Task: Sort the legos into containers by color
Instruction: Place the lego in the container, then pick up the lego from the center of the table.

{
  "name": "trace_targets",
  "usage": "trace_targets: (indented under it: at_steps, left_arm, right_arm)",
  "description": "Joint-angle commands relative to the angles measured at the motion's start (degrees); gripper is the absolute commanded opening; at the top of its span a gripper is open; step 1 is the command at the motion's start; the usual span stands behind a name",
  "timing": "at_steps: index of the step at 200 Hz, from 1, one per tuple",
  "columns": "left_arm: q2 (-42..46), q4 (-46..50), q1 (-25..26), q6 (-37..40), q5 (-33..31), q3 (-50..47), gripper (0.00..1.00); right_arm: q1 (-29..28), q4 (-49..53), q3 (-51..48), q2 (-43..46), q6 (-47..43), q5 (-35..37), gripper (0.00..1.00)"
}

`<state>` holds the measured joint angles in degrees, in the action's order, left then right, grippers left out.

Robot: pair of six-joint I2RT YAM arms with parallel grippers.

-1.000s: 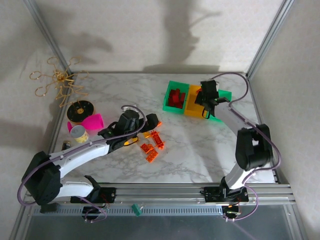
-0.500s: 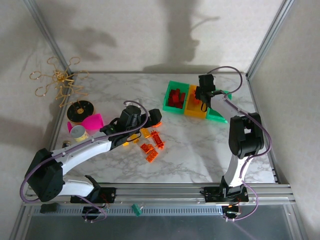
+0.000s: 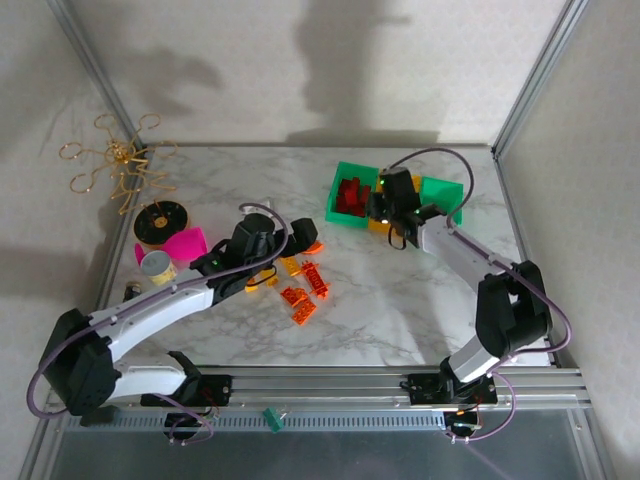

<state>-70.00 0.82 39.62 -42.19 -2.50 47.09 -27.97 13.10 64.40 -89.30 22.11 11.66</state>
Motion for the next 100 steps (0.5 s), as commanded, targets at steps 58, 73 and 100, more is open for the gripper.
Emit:
trace_targets:
  at_steps: [58,73,100]
  left_arm:
    - [9.18,8.06,0.08,-3.05,-6.26,-8.68,1.0]
    - [11.22,8.48,0.03,-3.41,-7.07,-10.41,1.0]
    - [13.3,10.51,-0.11,-4.48,-8.05,-11.2,0.99]
  right_arm:
    - [-14.13,1.27,-8.13,2.02,5.37,-2.75,0.53]
    - [-16.76,-0.03,-9.59,2.22,6.28,-3.37,0.56]
    - [-20.53,-2.21,-10.71,0.92,8.05,-4.83,0.62]
